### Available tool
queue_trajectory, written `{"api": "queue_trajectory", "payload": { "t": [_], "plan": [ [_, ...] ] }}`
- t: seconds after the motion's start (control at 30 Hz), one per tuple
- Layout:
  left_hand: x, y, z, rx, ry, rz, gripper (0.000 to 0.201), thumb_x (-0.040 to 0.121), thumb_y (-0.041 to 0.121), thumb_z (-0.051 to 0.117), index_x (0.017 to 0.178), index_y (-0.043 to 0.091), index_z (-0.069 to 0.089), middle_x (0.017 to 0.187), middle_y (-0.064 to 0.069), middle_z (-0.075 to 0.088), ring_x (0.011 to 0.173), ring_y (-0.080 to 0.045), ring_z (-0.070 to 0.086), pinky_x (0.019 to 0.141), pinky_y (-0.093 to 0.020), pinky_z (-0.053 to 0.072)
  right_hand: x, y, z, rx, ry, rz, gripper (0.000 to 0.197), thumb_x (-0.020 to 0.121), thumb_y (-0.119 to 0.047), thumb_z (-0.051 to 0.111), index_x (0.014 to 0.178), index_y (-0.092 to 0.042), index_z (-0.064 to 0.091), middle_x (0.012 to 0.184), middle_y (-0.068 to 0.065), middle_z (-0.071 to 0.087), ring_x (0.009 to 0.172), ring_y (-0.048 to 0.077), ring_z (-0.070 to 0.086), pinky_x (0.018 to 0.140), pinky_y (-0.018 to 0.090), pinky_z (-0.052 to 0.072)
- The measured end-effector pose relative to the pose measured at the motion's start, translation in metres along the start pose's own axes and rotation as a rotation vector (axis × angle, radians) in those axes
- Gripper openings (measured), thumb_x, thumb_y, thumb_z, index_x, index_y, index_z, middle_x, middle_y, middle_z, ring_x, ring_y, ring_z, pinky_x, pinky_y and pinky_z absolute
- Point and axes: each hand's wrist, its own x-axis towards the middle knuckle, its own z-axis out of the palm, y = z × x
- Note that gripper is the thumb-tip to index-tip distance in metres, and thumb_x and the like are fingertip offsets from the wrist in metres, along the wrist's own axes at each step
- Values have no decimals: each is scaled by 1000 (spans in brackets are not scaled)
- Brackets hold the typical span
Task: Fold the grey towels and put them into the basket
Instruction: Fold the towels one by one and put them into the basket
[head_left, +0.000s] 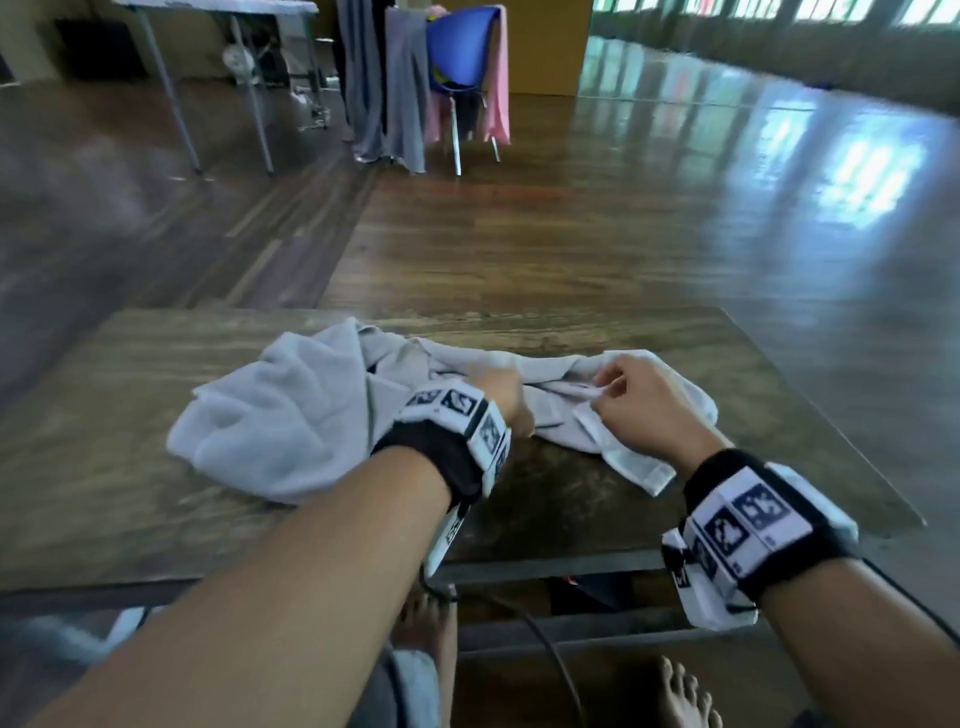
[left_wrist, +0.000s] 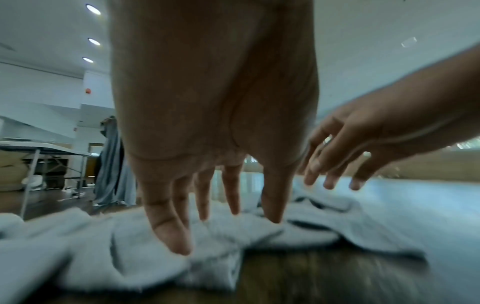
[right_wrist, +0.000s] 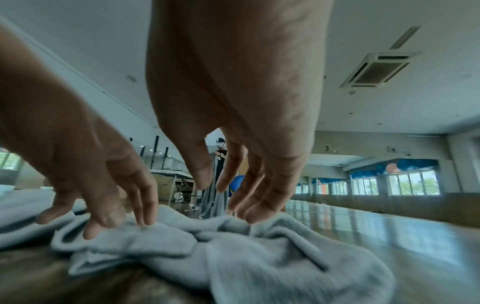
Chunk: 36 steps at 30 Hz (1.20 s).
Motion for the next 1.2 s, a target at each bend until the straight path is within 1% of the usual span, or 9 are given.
{"api": "queue_trajectory", "payload": {
  "t": [0.13,0.27,0.47,0.67,0.77,0.87,1.0,1.13,1.2],
  "plan": [
    [23,4,34,85,150,4,37,90,16,56,127,15,49,134,-11,50,110,-34,57,76,-44,51,1,41,4,-46,-45,30,28,89,-20,63,116,-22,54,112,-5,55,97,14,52,77,28,39],
    [37,9,41,99,229,-44,38,89,17,56,127,15,53,126,-12,56,100,-33,62,67,-40,47,-2,49,5,-71,-131,57,54,89,-27,65,137,-18,44,131,-3,49,106,20,57,80,37,52],
    [33,20,41,93,395,-17,18,88,23,60,101,13,66,110,-11,58,96,-33,60,75,-42,49,-9,58,15,-235,-177,57,89,87,-43,72,156,-18,23,150,-1,41,134,23,47,91,40,51],
    [34,28,35,25,501,59,22,91,29,52,76,13,51,90,-11,59,79,-29,53,64,-37,37,-10,61,5,-325,-126,30,17,95,-25,52,112,-28,54,121,4,60,101,29,61,71,37,48],
    [33,33,26,-102,616,25,22,95,34,47,91,13,52,87,-5,60,84,-32,58,69,-39,43,-4,59,-11,-203,44,101,29,98,-20,47,124,-15,58,111,9,65,107,30,61,75,33,48],
    [30,38,17,-345,699,41,21,101,30,40,104,11,47,90,-6,56,89,-35,59,79,-45,49,-1,63,-32,192,362,186,17,101,-24,43,110,-9,39,115,26,61,101,42,61,73,34,42],
    [24,49,6,-673,734,164,25,104,31,37,107,9,47,85,-4,60,81,-24,60,71,-41,48,3,68,-43,303,315,123,31,99,-16,46,128,-15,34,111,13,56,89,26,60,59,20,42],
    [22,64,-1,-891,645,203,23,104,37,40,105,17,52,86,6,62,78,-4,60,67,-25,44,-2,58,-36,185,167,-77,60,89,-25,64,142,-33,37,137,-1,38,137,27,30,101,33,31],
    [19,74,-2,-966,514,289,22,104,34,42,99,19,57,87,6,64,80,-8,62,77,-30,51,-5,50,-33,212,139,-167,70,87,-34,69,149,-34,35,152,-3,33,144,19,18,113,38,26]
  ]
}}
